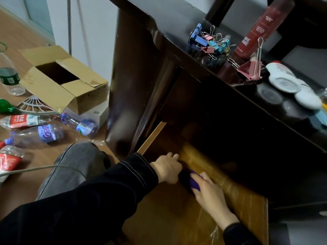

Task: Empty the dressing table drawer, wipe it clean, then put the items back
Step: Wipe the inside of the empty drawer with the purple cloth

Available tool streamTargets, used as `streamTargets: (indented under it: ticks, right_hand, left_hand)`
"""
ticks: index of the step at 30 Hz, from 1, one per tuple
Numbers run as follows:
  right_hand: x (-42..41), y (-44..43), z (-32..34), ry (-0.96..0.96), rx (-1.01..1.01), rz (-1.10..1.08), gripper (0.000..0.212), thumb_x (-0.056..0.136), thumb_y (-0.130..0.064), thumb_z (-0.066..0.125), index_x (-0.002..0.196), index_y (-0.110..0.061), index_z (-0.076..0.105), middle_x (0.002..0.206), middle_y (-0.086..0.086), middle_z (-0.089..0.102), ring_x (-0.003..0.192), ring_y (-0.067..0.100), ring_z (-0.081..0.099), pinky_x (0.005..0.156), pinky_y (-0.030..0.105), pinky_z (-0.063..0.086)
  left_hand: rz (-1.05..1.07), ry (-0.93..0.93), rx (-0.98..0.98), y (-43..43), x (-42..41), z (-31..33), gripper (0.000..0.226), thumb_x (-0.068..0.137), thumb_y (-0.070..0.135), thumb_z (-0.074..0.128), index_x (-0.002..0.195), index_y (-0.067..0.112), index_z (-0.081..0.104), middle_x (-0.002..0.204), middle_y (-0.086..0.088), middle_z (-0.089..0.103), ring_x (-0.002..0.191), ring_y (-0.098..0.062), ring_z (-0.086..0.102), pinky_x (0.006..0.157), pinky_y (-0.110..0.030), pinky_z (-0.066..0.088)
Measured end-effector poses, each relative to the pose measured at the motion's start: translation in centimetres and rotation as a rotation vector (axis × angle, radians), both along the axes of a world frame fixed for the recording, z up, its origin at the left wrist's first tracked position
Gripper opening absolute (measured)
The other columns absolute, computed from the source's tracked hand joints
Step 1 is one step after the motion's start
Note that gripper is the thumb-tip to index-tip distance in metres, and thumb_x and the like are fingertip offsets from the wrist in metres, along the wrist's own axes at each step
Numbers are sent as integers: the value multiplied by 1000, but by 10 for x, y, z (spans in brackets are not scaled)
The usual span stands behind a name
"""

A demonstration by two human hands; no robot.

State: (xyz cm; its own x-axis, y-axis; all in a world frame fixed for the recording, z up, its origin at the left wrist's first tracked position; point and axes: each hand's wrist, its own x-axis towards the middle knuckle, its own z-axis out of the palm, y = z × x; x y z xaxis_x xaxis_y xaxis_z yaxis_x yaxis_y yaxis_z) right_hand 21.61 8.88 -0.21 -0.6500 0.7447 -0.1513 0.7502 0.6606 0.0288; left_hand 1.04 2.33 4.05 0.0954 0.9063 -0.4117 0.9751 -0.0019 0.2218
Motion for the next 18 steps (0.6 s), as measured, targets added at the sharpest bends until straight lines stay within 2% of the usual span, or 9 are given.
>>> streamTargets:
  ticks: [3,6,7,8,10,12,15,17,18]
  right_hand:
    - [12,4,12,81,-196,-189,50,100,-36,59,148,-35,44,140,-9,49,121,15,57,93,26,52]
    - [15,-1,23,536,-514,-494,50,96,-30,68,143,-25,51,136,-2,60,120,19,60,97,36,54]
    - [14,-5,26,688,-577,-579,51,95,-28,70,142,-22,52,132,1,63,115,20,63,93,38,57]
    - [12,-10,30,792,-610,-630,50,94,-24,71,140,-20,52,128,4,64,110,21,65,88,38,59]
    - [9,-23,37,881,-654,-627,50,93,-18,72,138,-21,50,124,3,65,104,17,68,81,33,60]
    - [7,-39,46,891,-746,-555,55,91,-19,74,137,-31,44,123,-10,61,101,4,67,77,22,57]
    - [19,-54,62,675,-837,-398,70,85,-44,73,142,-47,34,127,-26,47,101,-2,67,80,21,56]
    - [39,-53,70,531,-681,-319,61,86,-53,67,140,-51,38,129,-29,51,107,-6,62,91,22,53]
    - [53,-49,73,452,-511,-286,50,91,-52,62,138,-49,44,127,-29,55,110,-7,59,95,21,50]
  left_hand:
    - [81,-87,70,-1,1,0,37,100,25,52,134,11,54,144,-14,38,130,-36,39,98,-43,48]
    - [206,-338,153,1,5,2,25,99,25,54,117,11,63,121,-11,59,114,-29,55,104,-40,46]
    - [266,-470,139,2,7,3,18,99,25,54,106,12,64,106,-8,65,103,-27,63,101,-38,49]
    - [348,-639,85,3,12,3,16,99,27,55,100,14,63,95,-6,67,90,-25,68,89,-36,54]
    - [506,-1000,-114,1,24,3,25,100,37,56,111,15,59,97,-8,69,79,-24,70,69,-34,59]
    - [595,-1183,-268,-1,35,-2,35,97,42,60,122,18,54,111,-8,69,85,-22,71,66,-34,61]
    - [587,-1180,-165,-4,36,-10,17,94,33,67,107,25,60,104,2,71,88,-8,70,65,-28,59]
    - [580,-1134,-45,-3,32,-15,14,94,23,68,104,20,59,104,-1,71,89,-10,69,77,-31,60]
    - [568,-1070,19,-3,30,-16,16,94,23,67,104,18,55,106,-2,69,93,-14,69,86,-36,59]
